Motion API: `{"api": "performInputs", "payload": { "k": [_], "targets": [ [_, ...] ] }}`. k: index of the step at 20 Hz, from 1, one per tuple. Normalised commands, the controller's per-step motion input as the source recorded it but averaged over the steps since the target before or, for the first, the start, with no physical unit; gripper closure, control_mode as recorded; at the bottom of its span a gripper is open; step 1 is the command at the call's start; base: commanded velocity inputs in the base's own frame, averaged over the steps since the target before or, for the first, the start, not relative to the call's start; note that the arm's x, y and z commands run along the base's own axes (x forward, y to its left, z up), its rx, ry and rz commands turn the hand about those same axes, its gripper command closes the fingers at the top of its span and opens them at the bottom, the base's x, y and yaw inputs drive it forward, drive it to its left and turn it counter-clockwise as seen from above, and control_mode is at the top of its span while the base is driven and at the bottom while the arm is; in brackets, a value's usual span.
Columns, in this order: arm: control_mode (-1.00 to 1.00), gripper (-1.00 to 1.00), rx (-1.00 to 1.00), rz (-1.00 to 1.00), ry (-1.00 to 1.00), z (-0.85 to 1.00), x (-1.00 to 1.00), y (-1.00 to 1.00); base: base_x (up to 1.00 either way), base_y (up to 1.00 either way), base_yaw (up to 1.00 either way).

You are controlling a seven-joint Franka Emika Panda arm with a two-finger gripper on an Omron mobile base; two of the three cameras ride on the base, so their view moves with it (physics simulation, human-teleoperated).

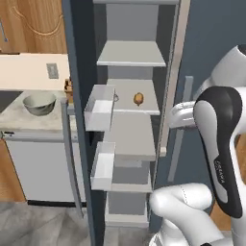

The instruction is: Take the eggplant, chicken drumstick, and garlic from the freezer and place them in the bowl on the counter.

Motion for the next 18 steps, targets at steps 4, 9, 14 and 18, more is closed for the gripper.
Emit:
{"api": "performInputs", "payload": {
  "k": [4,9,14,18],
  "targets": [
    [1.00,1.00,0.00,0.00,0.00,0.00,0.00,0.00,-0.21,-0.04,0.77],
    [1.00,1.00,0.00,0.00,0.00,0.00,0.00,0.00,-0.21,0.03,1.00],
    [1.00,1.00,0.00,0.00,0.00,0.00,0.00,0.00,-0.14,0.22,0.99],
    [1.00,1.00,0.00,0.00,0.00,0.00,0.00,0.00,0.03,0.40,0.86]
  ]
}}
